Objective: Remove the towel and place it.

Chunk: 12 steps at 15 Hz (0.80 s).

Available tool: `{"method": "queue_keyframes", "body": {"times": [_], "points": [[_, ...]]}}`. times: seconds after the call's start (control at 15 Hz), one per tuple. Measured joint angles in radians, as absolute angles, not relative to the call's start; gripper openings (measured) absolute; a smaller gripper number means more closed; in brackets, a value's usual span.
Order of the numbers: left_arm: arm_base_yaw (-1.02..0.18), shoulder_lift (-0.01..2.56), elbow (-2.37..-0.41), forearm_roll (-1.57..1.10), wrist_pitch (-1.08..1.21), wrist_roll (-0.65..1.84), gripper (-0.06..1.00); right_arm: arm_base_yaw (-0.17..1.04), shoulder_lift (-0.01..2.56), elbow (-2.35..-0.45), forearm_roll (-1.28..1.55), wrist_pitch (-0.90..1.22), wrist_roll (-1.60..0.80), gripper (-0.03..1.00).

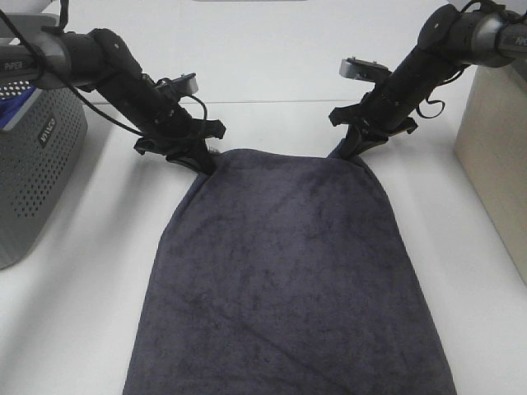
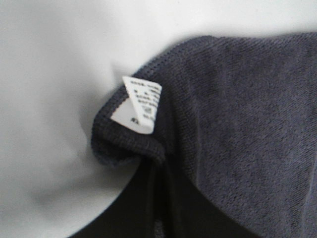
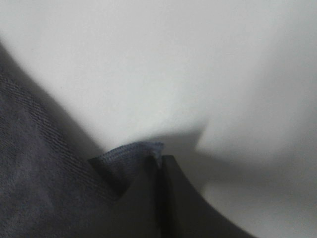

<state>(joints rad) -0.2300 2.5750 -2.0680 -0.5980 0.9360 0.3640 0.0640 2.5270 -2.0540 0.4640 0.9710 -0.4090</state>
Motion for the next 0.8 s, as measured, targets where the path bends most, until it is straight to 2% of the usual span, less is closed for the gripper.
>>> {"method": "queue_keyframes", "body": {"times": [0.2,0.8], "points": [[-0.23,2.581,-2.118,-0.539,0.933,0.362,0.01,0.063,2.514,-2.056,0.453,0.946,-0.387,0.01],[-0.23,2.589,-2.313,-0.299,0.854,0.274,0.0,0.063,2.467,-2.057,0.422,0.64,-0.348,0.01]]}}
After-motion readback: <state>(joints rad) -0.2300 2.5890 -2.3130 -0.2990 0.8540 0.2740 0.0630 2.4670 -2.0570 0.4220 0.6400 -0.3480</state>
